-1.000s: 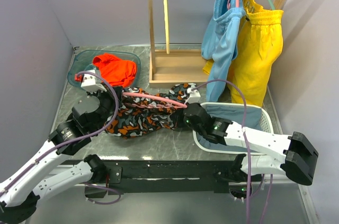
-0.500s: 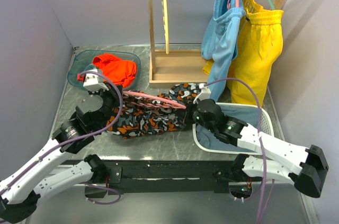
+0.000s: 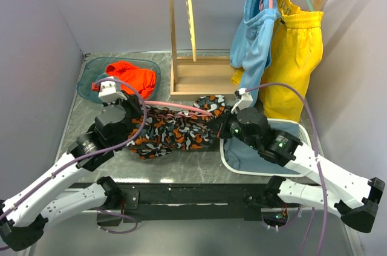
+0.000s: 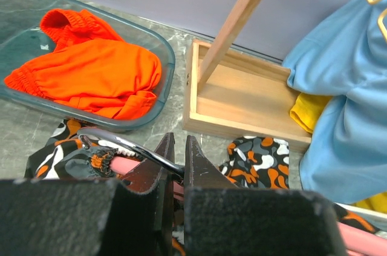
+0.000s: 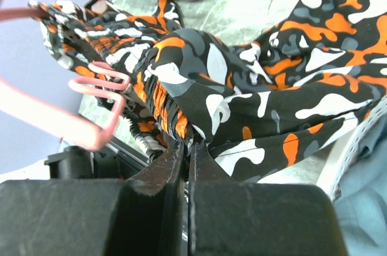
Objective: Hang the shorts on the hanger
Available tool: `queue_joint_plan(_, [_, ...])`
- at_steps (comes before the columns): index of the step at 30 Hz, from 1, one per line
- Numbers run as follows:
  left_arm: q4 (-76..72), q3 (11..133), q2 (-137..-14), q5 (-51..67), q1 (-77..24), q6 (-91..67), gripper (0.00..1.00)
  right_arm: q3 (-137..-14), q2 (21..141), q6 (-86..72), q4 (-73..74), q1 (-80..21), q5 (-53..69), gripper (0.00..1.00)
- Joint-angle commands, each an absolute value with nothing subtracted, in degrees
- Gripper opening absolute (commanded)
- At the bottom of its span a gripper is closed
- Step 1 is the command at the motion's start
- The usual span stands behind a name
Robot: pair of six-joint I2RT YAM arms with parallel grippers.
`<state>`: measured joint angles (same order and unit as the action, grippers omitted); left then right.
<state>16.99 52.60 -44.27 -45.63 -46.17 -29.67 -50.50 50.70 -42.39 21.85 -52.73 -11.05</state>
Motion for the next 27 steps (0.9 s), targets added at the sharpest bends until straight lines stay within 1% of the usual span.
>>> queue_joint_plan(1, [16.08,53.26,-44.47,-51.94,-45.79,-30.23,0.01,-57.91,50.54,-43.33,30.14,-52.30,-16.60,0.00])
queue_joint_plan(5, [16.52,52.65,-43.60,-51.77,-45.79,-30.41,0.01,-61.86,50.62,-43.95,35.14,-52.21,-20.99,0.00])
queue_joint_plan(9, [16.96,51.68,-42.98,-51.50,-45.88,-30.41,0.01,-65.91,52.38,-43.51,38.84,-51.95,-22.94,0.00])
queue_joint_plan(14, [18.28,52.38,-44.73,-52.47,-45.79,-31.20,0.01,-71.61,54.22,-42.02,40.16,-51.94,-21.01,0.00])
queue_joint_plan(21, [21.71,56.94,-48.07,-56.07,-45.88,-34.80,0.01,-81.11,59.50,-41.57,44.03,-52.38,-16.88,0.00])
queue_joint_plan(25, [21.89,58.80,-49.83,-54.94,-45.97,-35.16,0.01,-85.42,61.87,-42.01,43.16,-54.05,-15.21,0.00])
queue_joint_plan(27, [21.18,60.72,-50.53,-52.66,-45.97,-34.37,0.01,-88.32,64.84,-42.01,43.07,-55.27,-15.21,0.00])
